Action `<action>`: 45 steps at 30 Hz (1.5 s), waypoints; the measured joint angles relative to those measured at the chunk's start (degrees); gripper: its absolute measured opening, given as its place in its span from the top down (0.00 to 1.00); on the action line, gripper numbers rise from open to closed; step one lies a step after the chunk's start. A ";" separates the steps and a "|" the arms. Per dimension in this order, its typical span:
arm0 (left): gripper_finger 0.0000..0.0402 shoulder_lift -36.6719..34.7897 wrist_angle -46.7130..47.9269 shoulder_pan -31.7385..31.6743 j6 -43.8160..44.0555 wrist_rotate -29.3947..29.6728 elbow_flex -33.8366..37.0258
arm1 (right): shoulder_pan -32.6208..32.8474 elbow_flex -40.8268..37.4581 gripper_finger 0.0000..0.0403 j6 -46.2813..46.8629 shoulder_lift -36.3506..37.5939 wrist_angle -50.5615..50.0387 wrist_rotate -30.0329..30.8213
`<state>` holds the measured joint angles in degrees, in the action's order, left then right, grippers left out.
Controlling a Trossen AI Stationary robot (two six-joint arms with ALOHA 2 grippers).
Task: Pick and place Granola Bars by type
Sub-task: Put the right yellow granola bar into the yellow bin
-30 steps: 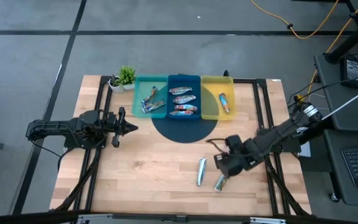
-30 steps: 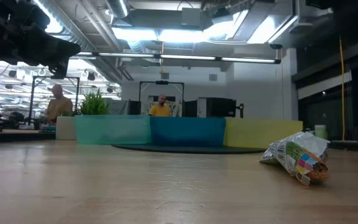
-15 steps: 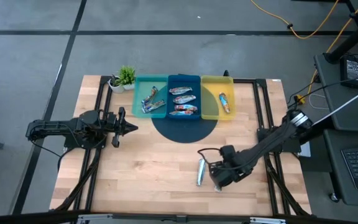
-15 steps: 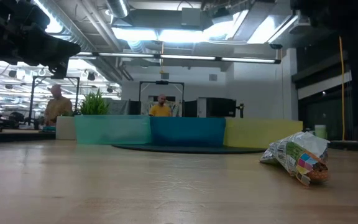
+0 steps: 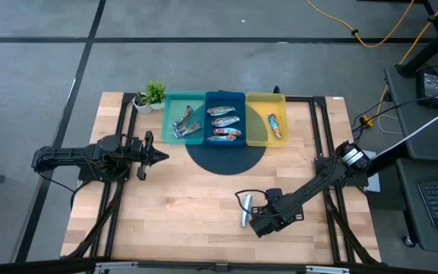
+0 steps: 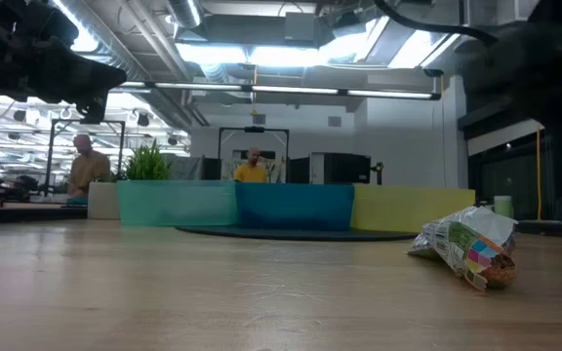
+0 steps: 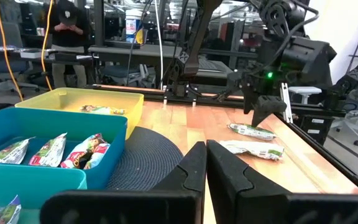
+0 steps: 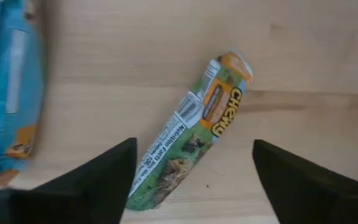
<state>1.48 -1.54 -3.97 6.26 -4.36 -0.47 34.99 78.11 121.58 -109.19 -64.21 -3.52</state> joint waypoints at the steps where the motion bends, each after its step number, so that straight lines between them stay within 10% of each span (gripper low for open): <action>1: 0.99 0.02 0.00 0.00 0.00 0.00 0.00 | 0.15 0.00 0.19 0.77 -0.30 0.12 -0.05; 16: 0.99 0.00 0.00 0.00 0.00 0.00 -0.01 | 0.63 -3.52 0.22 1.71 -4.33 13.68 -0.24; 45: 0.99 0.00 0.00 0.00 0.00 0.00 -0.02 | 0.85 2.32 0.74 -5.40 -3.59 4.70 -2.76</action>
<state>1.48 -1.54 -3.97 6.26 -4.36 -0.49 35.83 80.43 116.18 -112.78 -59.51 -6.28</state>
